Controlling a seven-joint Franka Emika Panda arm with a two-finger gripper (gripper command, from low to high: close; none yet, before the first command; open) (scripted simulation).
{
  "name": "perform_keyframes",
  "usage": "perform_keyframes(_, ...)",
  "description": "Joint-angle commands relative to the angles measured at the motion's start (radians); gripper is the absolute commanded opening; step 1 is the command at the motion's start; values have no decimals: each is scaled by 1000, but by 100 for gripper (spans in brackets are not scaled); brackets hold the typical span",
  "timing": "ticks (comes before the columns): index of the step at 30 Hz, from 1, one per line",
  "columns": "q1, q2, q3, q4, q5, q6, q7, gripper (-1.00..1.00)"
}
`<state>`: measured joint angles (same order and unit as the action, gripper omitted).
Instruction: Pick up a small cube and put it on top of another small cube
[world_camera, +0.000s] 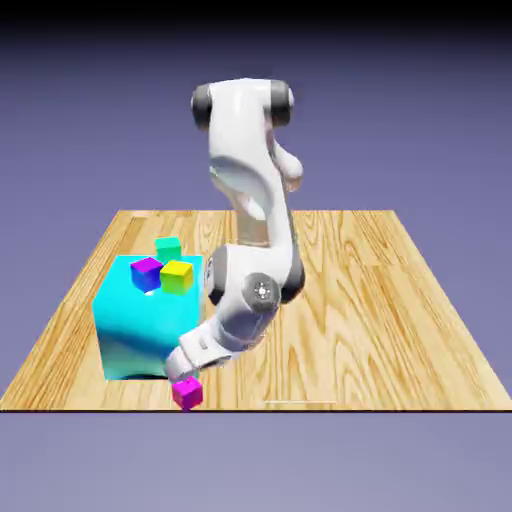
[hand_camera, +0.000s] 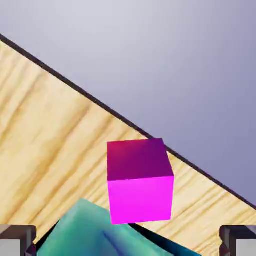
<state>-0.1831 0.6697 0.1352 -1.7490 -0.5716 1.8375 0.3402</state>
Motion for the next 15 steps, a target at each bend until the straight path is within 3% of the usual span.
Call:
perform_keyframes(1,-6,36,4,31,-17,-35,-12,0)
perform_keyframes(6,-33,101,-25,-32,-63,91,26,0)
perform_keyframes(7,-33,102,-25,-32,-63,91,26,-100)
perform_keyframes(12,1,24,9,50,-37,-61,-36,-100)
perform_keyframes(15,32,-78,-96,55,87,-189,33,-100)
